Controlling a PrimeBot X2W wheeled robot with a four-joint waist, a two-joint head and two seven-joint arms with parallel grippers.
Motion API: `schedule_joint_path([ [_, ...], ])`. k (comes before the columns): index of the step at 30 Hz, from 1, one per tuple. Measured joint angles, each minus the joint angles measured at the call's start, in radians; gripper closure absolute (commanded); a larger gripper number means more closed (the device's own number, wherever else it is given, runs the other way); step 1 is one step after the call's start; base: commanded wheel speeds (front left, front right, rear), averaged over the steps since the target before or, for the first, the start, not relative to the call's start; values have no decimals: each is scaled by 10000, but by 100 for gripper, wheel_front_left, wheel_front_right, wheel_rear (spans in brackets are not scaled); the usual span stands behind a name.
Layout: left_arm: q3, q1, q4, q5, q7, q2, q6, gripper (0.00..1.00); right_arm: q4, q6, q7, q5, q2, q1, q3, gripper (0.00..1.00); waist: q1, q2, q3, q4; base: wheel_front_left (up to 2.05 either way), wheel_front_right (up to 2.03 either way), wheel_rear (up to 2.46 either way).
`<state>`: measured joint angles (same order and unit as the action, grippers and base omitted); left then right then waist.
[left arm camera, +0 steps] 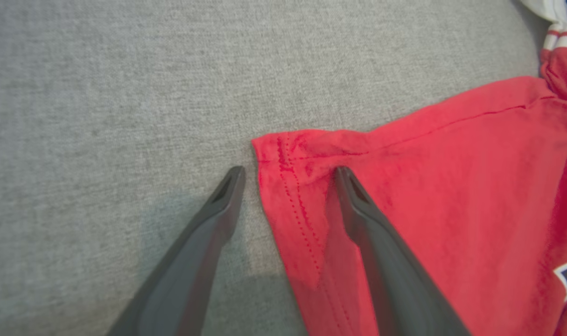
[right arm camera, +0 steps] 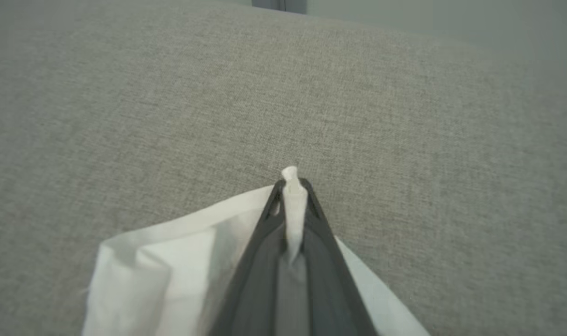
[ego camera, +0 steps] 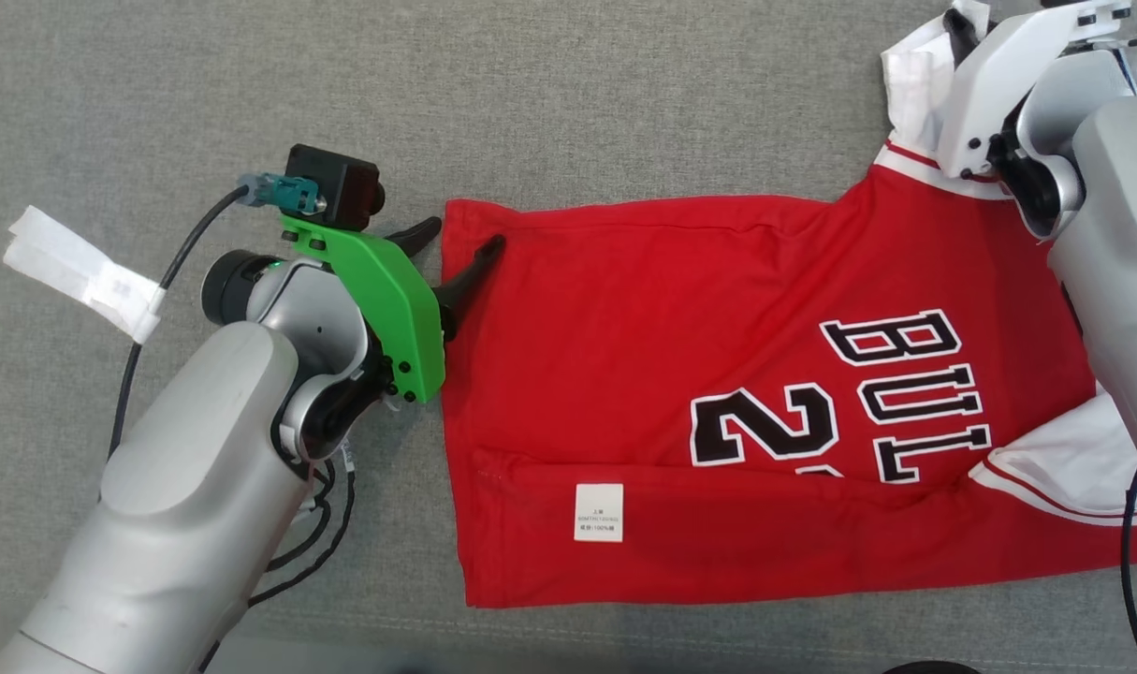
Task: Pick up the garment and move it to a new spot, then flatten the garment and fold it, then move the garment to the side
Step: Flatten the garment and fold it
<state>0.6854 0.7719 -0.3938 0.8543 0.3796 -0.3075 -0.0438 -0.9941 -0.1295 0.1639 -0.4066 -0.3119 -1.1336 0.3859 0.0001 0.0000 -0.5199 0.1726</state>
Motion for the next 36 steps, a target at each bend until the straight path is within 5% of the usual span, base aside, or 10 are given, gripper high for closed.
schedule_joint_path([
  [3, -31, 11, -115, 142, 92, -54, -56, 0, 44, -13, -81, -322, -42, -12, 301, 100, 0, 0, 34, -150, 0, 0, 0],
  [4, -69, 9, -142, 192, 56, -63, -94, 50, 69, -15, -138, -430, -79, -12, 384, 100, 0, 0, 50, -202, 0, 0, 0],
  [5, -88, 1, -171, 249, 2, -56, -144, 82, 96, -21, -215, -583, -96, -9, 449, 100, 0, 0, 72, -255, 0, 0, 0],
  [6, -81, -22, -188, 305, 2, -48, -217, 100, 130, -21, -313, -725, -117, 10, 500, 100, 0, 0, 102, -304, 0, 0, 0],
  [13, -253, -526, -115, 662, -535, -73, -397, 100, 752, -21, -953, -1726, -510, 378, 965, 100, 0, 0, 574, -589, 0, 0, 0],
  [25, -821, -1907, 610, 780, -1547, -640, 192, 100, 2640, -19, -1459, -3647, -1843, 2049, 1580, 100, 0, 0, 1931, -1079, 0, 0, 0],
  [36, -991, -5009, 3208, 1129, -2249, -1197, 1168, 100, 5432, -19, -1733, -4836, -3020, 5348, 1628, 100, -1, 0, 2859, -1721, 0, 0, 0],
])
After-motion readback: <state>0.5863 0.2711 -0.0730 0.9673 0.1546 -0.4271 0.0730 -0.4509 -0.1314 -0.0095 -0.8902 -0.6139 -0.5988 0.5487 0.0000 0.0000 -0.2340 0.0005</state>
